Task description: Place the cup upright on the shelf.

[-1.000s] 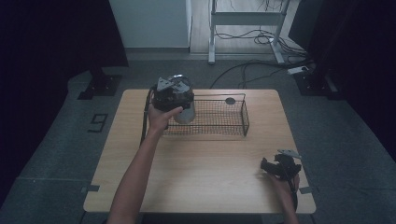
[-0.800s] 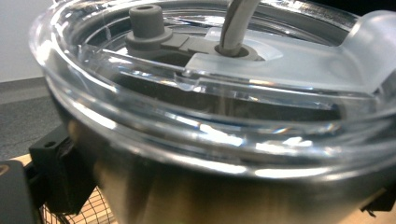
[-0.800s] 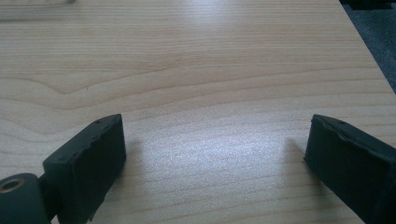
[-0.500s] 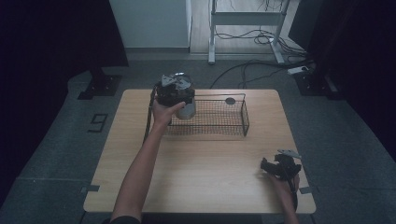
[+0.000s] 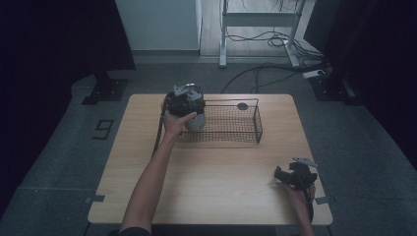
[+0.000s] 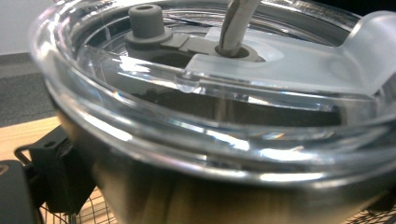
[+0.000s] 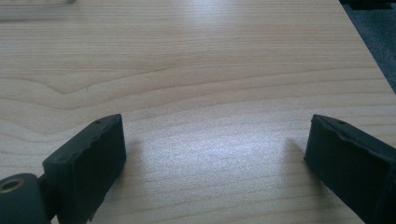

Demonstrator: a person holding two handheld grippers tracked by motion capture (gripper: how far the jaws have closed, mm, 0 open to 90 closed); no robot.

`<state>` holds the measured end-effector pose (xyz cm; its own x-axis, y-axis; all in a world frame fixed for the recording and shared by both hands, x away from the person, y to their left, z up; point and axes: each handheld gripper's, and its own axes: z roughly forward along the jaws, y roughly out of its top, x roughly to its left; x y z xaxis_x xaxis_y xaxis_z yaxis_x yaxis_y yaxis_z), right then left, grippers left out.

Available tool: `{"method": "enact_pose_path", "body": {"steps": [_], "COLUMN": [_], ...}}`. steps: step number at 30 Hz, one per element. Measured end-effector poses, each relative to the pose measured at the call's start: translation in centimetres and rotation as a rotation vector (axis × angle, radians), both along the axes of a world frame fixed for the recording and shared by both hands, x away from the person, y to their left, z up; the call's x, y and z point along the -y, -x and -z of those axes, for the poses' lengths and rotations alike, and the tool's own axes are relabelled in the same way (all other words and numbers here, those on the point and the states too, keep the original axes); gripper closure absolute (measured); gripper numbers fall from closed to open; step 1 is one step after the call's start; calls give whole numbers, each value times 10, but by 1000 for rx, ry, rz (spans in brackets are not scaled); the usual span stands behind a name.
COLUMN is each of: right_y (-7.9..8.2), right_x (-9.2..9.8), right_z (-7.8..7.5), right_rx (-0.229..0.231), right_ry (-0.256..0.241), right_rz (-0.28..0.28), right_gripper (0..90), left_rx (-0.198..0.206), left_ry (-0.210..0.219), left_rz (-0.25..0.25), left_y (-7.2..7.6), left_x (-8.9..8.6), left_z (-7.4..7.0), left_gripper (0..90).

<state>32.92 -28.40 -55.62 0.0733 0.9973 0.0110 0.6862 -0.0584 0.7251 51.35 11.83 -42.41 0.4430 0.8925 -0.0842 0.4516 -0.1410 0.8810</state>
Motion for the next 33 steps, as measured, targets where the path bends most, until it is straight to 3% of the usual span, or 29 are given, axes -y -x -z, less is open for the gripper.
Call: {"method": "enact_pose_path", "body": {"steps": [8, 20, 27, 33], "right_y": [0, 0, 0, 0], "right_x": [0, 0, 0, 0], "right_z": [0, 0, 0, 0], "right_rx": [0, 0, 0, 0], "right_ry": [0, 1, 1, 0], "right_rz": [0, 0, 1, 0], "right_gripper": [50, 50, 50, 50], "left_rx": [-39, -76, -69, -30], "left_ry": [-39, -56, -53, -94], "left_rz": [-22, -46, -52, -27], "left_y": [-6, -10, -8, 2], "left_x": [3, 4, 4, 6], "left_z": [20, 38, 41, 46], "left_gripper": [38, 38, 37, 33]}}
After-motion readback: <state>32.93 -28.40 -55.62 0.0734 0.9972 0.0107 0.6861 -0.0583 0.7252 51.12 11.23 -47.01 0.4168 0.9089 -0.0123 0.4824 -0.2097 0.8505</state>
